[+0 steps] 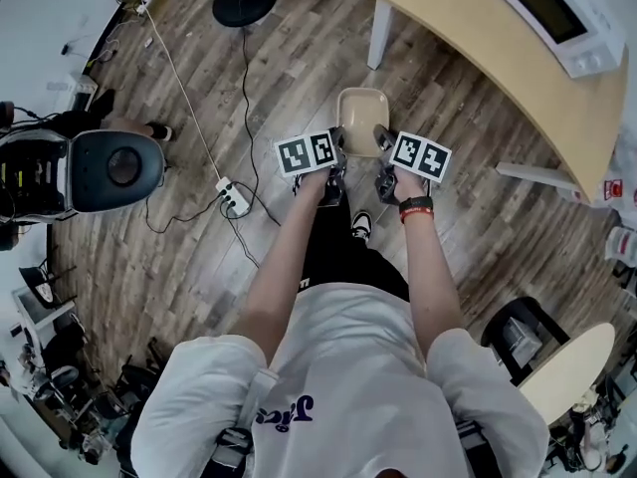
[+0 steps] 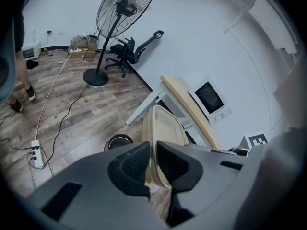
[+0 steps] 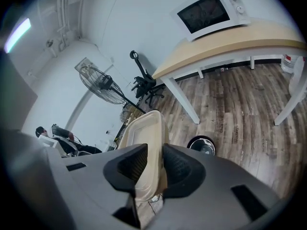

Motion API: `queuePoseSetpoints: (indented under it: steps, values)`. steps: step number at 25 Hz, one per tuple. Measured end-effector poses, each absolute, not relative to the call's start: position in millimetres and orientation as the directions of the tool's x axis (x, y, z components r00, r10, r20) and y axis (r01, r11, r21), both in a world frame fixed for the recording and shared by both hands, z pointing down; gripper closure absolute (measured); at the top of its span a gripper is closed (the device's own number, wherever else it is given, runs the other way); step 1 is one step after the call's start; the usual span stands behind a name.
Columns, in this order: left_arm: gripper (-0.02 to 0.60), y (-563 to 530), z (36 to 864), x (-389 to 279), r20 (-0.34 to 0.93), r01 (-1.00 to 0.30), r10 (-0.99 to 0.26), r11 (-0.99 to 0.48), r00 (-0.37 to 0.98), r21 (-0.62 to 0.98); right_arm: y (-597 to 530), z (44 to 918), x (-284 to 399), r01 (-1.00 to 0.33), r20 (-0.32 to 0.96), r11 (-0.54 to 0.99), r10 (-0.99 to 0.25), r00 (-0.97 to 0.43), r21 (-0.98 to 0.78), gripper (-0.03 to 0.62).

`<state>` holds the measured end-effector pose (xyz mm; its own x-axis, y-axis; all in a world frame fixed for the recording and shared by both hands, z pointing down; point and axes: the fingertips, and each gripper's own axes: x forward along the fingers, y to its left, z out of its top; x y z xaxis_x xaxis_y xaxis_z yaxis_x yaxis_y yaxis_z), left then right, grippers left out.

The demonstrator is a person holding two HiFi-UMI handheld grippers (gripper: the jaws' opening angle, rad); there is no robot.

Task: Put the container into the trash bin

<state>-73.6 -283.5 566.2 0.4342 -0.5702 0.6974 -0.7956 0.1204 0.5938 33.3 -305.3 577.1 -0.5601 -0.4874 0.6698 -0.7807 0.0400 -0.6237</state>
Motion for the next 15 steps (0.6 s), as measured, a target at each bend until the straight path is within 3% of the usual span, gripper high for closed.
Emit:
queuePoseSetpoints:
  steps: [15]
  values:
    - [0.523,-320.4,654.5,-83.3,0.744,-0.805,-0.478,0.120,0.466,0.581,-333.1,663.4,27.1,-0.783,0.711,-0.050,-0.459,-0.533,-0.620,0.496]
